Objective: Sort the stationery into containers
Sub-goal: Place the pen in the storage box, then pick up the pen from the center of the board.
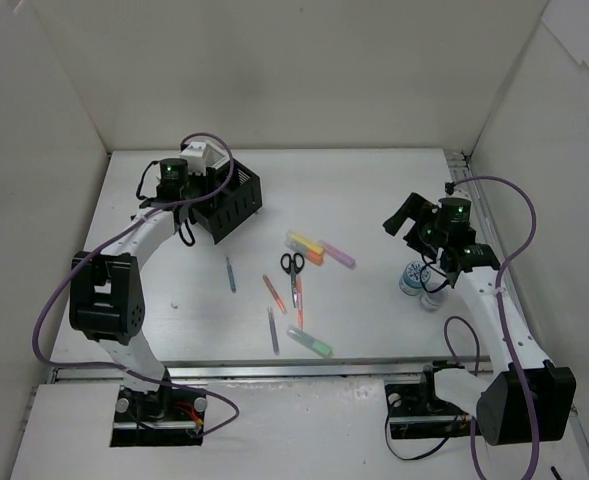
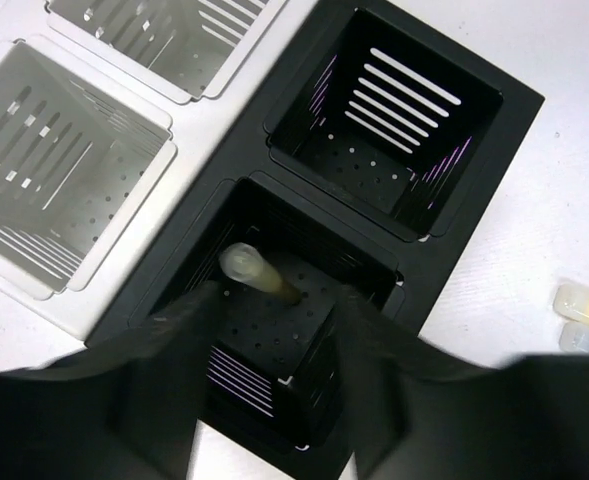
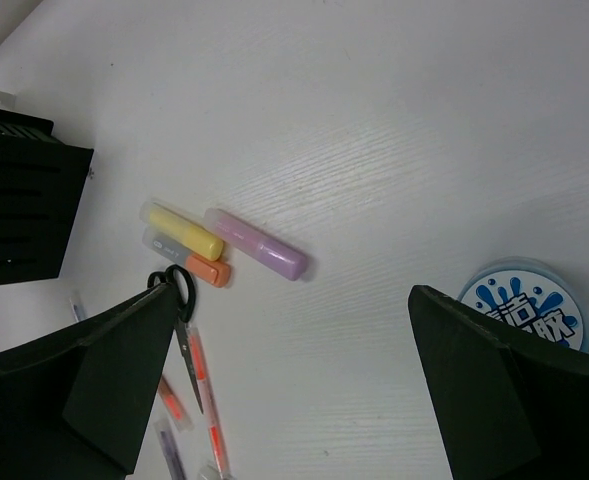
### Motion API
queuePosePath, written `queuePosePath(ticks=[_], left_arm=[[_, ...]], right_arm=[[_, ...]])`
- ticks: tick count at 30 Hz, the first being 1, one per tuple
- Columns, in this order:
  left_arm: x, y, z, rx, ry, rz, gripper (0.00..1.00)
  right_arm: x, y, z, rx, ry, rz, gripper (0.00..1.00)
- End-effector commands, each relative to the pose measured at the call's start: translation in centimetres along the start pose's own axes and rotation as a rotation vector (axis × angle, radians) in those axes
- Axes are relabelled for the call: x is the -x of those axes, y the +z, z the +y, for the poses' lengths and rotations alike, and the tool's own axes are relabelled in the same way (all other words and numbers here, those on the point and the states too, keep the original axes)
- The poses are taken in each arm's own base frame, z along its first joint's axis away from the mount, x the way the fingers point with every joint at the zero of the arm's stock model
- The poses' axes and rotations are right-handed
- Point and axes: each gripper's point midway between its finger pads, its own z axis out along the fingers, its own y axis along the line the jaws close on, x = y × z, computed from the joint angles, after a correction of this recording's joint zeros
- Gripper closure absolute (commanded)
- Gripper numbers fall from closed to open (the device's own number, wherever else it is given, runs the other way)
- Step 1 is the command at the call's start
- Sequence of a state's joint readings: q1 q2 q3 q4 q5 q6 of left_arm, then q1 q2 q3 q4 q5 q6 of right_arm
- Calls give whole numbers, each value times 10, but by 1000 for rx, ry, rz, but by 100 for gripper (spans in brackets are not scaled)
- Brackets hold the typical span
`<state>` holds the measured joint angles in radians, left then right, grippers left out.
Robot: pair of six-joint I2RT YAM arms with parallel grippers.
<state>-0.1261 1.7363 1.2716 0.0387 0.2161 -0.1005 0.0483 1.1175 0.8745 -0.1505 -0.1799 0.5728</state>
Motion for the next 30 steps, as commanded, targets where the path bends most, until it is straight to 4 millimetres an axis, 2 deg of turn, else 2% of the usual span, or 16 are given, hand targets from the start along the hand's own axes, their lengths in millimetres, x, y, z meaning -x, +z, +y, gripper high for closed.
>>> queuePosePath(ticks=[1, 8, 11, 12, 15, 16, 19, 20, 21, 22, 23, 24, 25, 26, 27, 30], left_arm=[[49, -21, -7, 6, 19, -115, 50], [67, -50, -20, -24, 48, -165, 37], [88, -81, -27, -28, 62, -230, 27], [87, -86, -32, -35, 66, -236, 20], [98, -113, -41, -31, 68, -289, 15], [89, -124, -44, -13, 59, -254, 13], [77, -142, -47, 44, 3, -216, 11], [67, -153, -53, 51, -54, -190, 10], [49, -154, -51, 86, -74, -155, 1], [40, -157, -52, 104, -90, -142, 0], [33, -167, -64, 87, -129, -146, 1], [11, -165, -66, 101, -146, -106, 1], [-2, -166, -64, 126, -166, -87, 0], [-9, -169, -73, 118, -204, -80, 1], [-28, -167, -72, 141, -215, -42, 0], [-59, -163, -64, 238, -271, 19, 0]], right_arm=[[9, -4, 4, 13, -25, -45, 2], [11, -14, 4, 17, -31, -70, 2], [8, -18, 2, 17, -41, -75, 2], [7, -19, 1, 14, -41, -76, 2], [4, -22, -1, 17, -48, -81, 2], [2, -23, -2, 20, -53, -77, 2], [-5, -25, -3, 27, -62, -65, 2], [-8, -26, -6, 21, -61, -63, 2], [-11, -27, -9, 18, -65, -64, 2], [-10, -29, -11, 5, -66, -77, 2], [-14, -29, -15, -7, -72, -72, 2], [-14, -29, -19, -27, -80, -81, 2], [-15, -30, -20, -34, -88, -81, 2], [-16, -31, -21, -40, -95, -79, 2], [-17, -30, -22, -49, -102, -79, 2], [-21, -28, -19, -48, -114, -67, 2]])
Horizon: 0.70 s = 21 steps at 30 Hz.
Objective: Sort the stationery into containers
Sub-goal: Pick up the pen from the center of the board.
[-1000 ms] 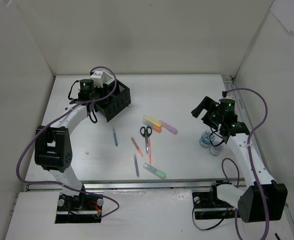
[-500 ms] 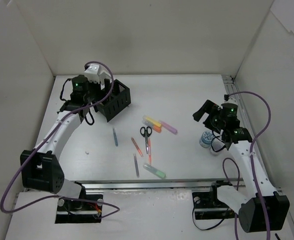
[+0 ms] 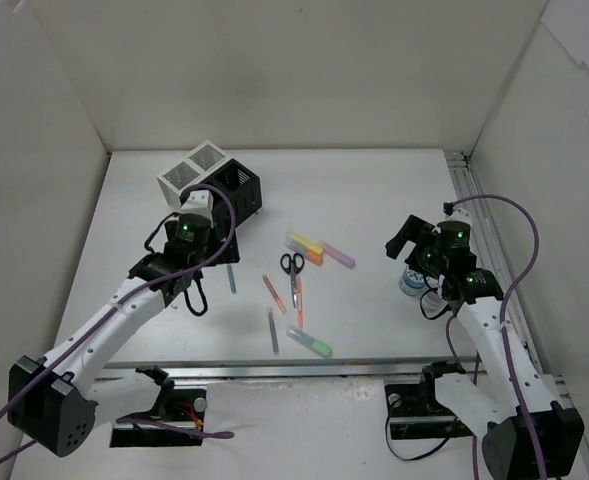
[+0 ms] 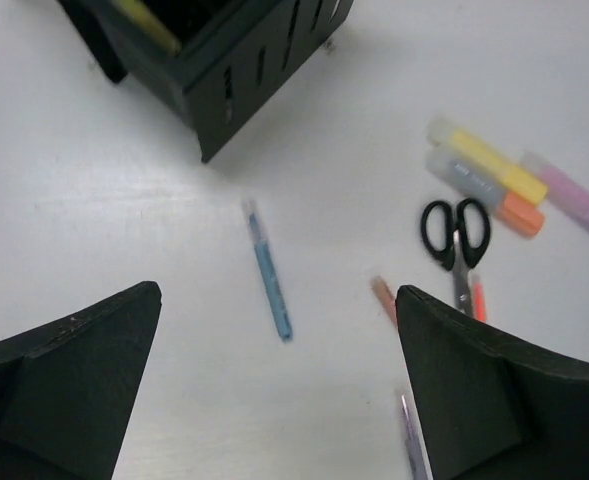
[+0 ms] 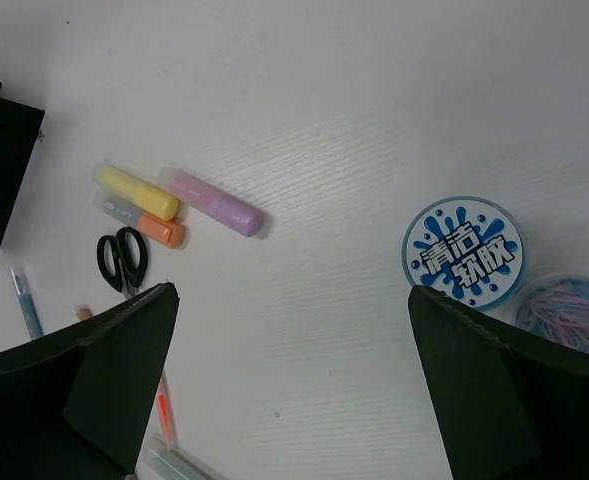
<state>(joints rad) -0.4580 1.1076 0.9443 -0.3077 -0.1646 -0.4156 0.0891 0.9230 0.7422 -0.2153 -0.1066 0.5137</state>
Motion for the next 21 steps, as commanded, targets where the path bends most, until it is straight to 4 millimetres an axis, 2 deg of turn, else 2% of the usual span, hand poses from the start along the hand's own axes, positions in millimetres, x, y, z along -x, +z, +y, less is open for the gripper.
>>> queuePosePath(ticks=[1, 3, 4, 6, 7, 9, 10, 11, 12, 16, 19, 20, 21], left_arm=[[-16, 8, 17, 149, -134, 19, 1], [-26, 16, 11, 150, -150, 38, 0], [-33, 26, 14, 179, -145, 60, 1], [-33, 35, 14, 213, -158, 73, 2], [-46, 45, 20, 263, -140, 118, 2], [-46, 54, 18, 285, -148, 138, 2], [-58, 64, 18, 298, -133, 182, 2], [-57, 68, 15, 296, -132, 188, 2], [-67, 77, 14, 302, -128, 219, 2], [-81, 95, 13, 324, -116, 262, 4], [-91, 109, 16, 322, -131, 291, 16], [-93, 112, 20, 325, -144, 297, 24], [-99, 117, 15, 296, -151, 310, 27]], right_arm=[[9, 1, 3, -12, -36, -41, 2], [6, 4, 3, -22, -45, -33, 2], [5, 6, 4, -23, -48, -25, 2], [2, 7, 5, -20, -46, -15, 2], [-1, 7, 6, -21, -50, -10, 2], [2, 7, 3, -42, -53, -25, 2], [4, 6, 0, -63, -53, -38, 2], [5, 5, -1, -67, -56, -44, 2], [7, 5, -2, -78, -56, -55, 2], [7, 5, -7, -107, -57, -57, 2], [5, 7, -8, -111, -60, -43, 2], [4, 8, -8, -115, -64, -40, 2], [5, 8, -8, -116, -64, -41, 2]])
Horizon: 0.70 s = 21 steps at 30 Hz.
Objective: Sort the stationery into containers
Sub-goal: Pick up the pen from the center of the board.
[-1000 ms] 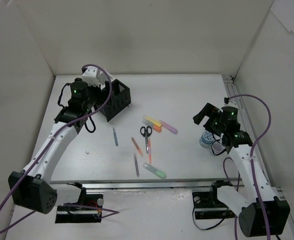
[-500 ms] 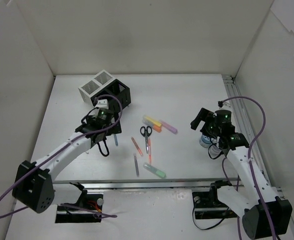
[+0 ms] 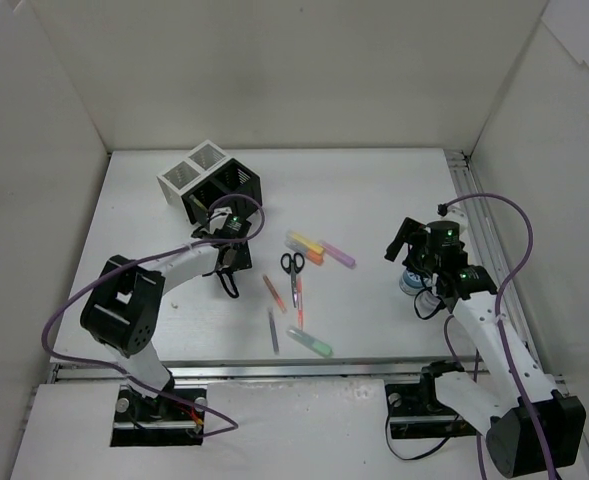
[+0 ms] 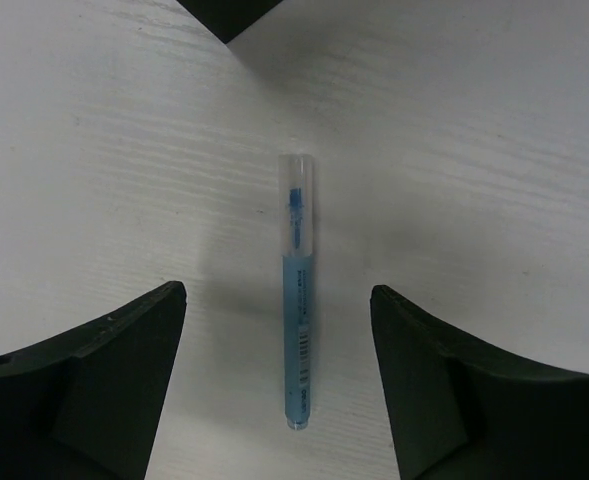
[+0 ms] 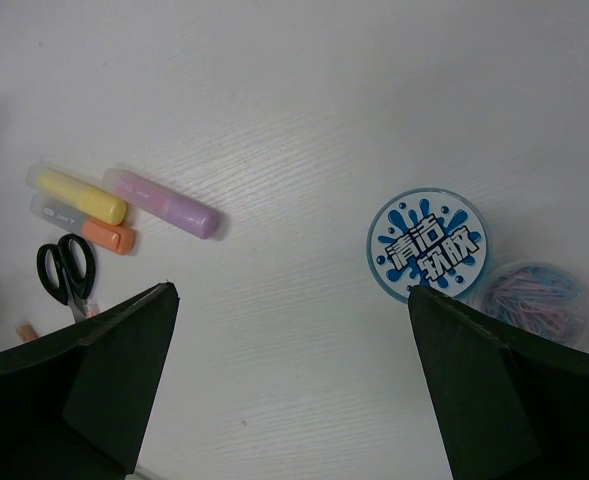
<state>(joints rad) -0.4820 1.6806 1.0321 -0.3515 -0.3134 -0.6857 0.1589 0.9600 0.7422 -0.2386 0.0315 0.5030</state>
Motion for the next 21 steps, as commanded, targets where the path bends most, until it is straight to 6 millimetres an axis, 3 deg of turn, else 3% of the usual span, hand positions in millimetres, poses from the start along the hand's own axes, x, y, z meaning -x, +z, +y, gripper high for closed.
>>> queuePosePath(ticks=[1, 4, 5, 9, 12, 13, 15, 19, 21], left_arm=[[24, 4, -12, -63, -77, -45, 32], [22, 9, -16, -77, -76, -41, 40], [21, 11, -16, -75, -71, -39, 48], [15, 17, -18, -82, -78, -23, 56], [7, 22, -20, -95, -74, -2, 71], [5, 22, -20, -95, -72, 3, 86], [5, 20, -19, -97, -77, 0, 98], [10, 7, -16, -109, -70, -39, 100], [23, -9, -22, -153, -50, -93, 100]], right_arm=[[14, 1, 1, -21, -3, -48, 2], [14, 2, 0, -28, -6, -46, 2], [14, 2, 0, -29, -7, -45, 2], [13, 4, 1, -29, -6, -37, 2], [14, 2, 2, -24, -3, -40, 2], [14, 2, 1, -26, -3, -43, 2], [16, 1, 2, -25, -2, -50, 2], [15, -3, 6, 7, -14, -52, 2], [19, -8, 12, 38, -31, -77, 2]])
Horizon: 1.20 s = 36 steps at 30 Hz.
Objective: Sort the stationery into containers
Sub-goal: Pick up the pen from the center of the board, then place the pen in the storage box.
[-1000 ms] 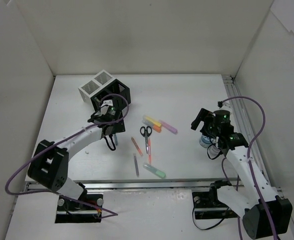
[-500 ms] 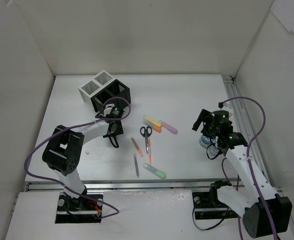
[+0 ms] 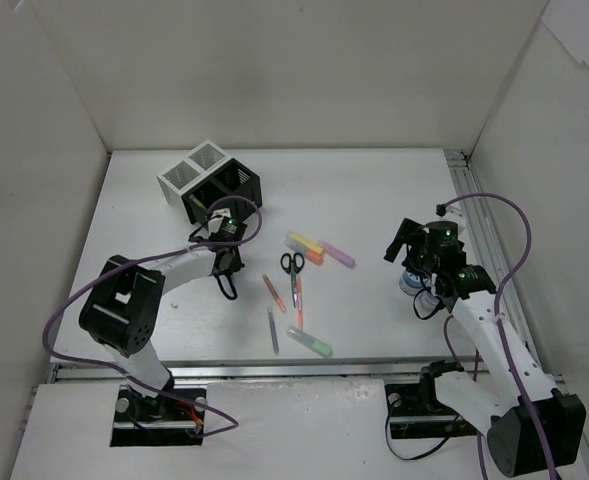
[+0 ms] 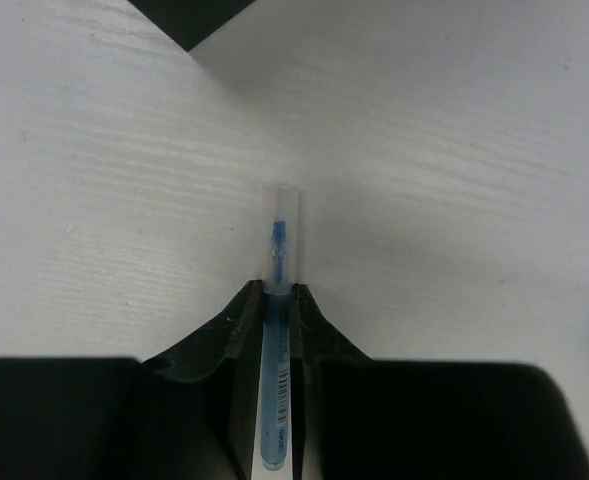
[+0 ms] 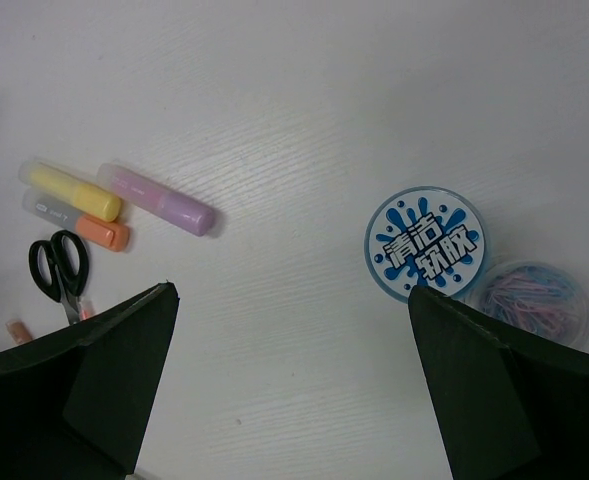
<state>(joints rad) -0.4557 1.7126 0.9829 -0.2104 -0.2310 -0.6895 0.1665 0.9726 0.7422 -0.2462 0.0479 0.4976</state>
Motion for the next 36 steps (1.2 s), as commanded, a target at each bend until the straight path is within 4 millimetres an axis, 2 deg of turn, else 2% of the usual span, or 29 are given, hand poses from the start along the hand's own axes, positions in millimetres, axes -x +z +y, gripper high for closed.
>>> queuePosePath(ticks=[1, 3, 4, 6, 7, 9, 10, 13, 14, 16, 17, 20, 21, 22, 26, 27, 33, 36], left_arm=[[29, -34, -18, -97, 17, -114, 100], [51, -60, -32, -171, 60, -223, 100], [68, -81, -41, -224, 63, -312, 100], [87, -101, -42, -260, 108, -422, 100], [110, -125, -43, -295, 81, -533, 100], [128, -145, -40, -306, 84, -634, 100], [147, -165, -37, -300, 85, -730, 100], [187, -188, -18, -255, 13, -868, 100], [200, -190, -7, -226, -29, -902, 100], [223, -196, 2, -201, -71, -989, 100], [233, -195, 9, -182, -88, -1019, 100], [259, -192, 16, -169, -104, -1100, 100], [260, -179, 17, -160, -98, -1094, 100], [269, -186, 16, -185, -112, -1141, 100], [284, -169, 20, -193, -126, -1181, 100], [284, -155, 21, -183, -127, -1165, 100], [281, -113, 18, -200, -168, -1113, 100], [274, -100, 15, -209, -179, -1067, 87]], right_arm=[[23, -12, 18, 73, -30, -99, 2], [28, -16, 21, 98, -42, -135, 2], [30, -18, 25, 119, -47, -151, 2], [30, -18, 32, 155, -64, -165, 2], [28, -18, 36, 173, -71, -162, 2], [33, -18, 41, 192, -84, -183, 2], [31, -19, 51, 245, -97, -166, 2], [34, -16, 63, 285, -125, -171, 2], [39, -15, 68, 295, -122, -188, 2], [40, -9, 72, 288, -125, -175, 2], [41, -7, 75, 293, -121, -173, 2], [41, 0, 82, 298, -122, -155, 2], [41, 1, 84, 299, -123, -155, 2], [42, 3, 84, 297, -123, -154, 2], [42, 9, 85, 285, -139, -149, 2], [42, 11, 86, 284, -143, -146, 2], [36, 22, 85, 269, -160, -114, 2], [33, 26, 86, 267, -167, -100, 2]])
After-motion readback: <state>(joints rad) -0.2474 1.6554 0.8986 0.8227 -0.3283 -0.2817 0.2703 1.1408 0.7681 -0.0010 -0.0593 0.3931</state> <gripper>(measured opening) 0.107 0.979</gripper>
